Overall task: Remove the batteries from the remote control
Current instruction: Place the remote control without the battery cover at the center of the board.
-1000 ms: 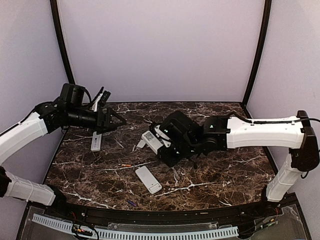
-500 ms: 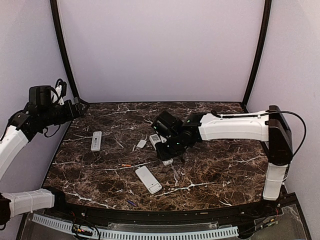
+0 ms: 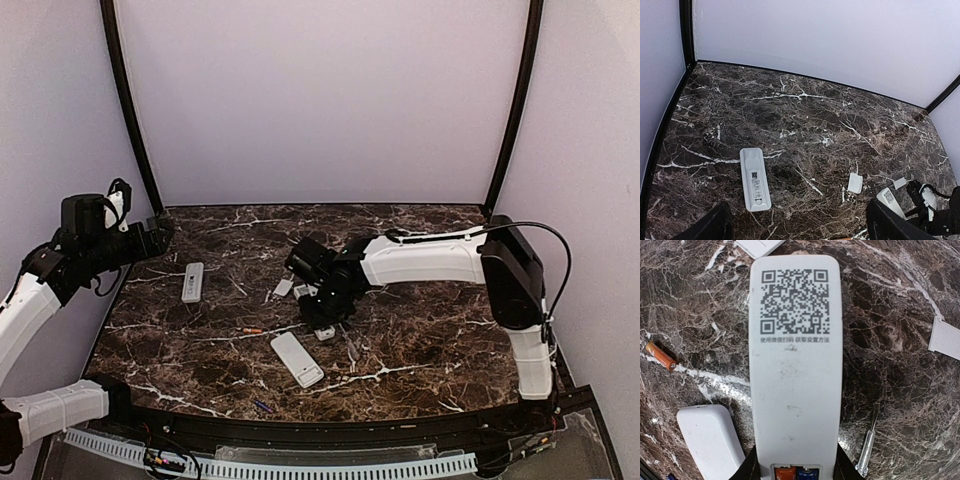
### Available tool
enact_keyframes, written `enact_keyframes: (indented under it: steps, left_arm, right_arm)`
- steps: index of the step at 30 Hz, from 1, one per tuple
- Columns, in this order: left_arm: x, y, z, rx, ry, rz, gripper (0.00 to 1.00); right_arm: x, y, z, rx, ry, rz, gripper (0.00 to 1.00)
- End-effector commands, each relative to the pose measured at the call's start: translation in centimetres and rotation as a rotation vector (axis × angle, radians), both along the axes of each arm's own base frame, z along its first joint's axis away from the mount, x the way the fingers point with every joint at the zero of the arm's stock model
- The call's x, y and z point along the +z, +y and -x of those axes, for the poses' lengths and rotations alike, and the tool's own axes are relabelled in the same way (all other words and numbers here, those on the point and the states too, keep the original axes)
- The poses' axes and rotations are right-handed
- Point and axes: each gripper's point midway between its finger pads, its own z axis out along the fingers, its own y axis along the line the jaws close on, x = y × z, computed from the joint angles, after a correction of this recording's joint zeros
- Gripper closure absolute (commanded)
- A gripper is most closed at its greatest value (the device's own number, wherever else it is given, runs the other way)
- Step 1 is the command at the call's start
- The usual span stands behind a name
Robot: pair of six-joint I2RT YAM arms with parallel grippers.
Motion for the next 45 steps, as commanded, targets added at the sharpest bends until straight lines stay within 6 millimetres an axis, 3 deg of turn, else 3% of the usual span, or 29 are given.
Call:
enact_keyframes:
  steps: [1,16,32,39,45]
  left_arm:
    - [0.4,0.4,-0.2,0.007,-0.031,-0.024,0.08]
    - [0.3,0.4,-0.2,0.003,-0.031,-0.033,0.09]
    - [0.4,0.3,-0.3,-0.004,-0.035,-0.031,0.09]
    - [0.3,0.0,-0.3,-0.017,-0.027,-0.027,0.09]
    - [0.5,0.2,-0.1,-0.010,-0.042,-0.032,0.09]
  right_arm:
    - [-0.6,0.0,-0.2,-0.008,0.016,0.013,1.00]
    - [-2.9,-0.7,0.1,0.011,0.037,0.071,0.98]
    - [-2.3,-0.5,0.1,0.023,0.035,0.059,0.62]
    - [-1.1,0.2,0.1,0.045,0.026,0.023,0.48]
    - [3.1,0.7,-0.2,0.050,-0.026,-0.046,0.42]
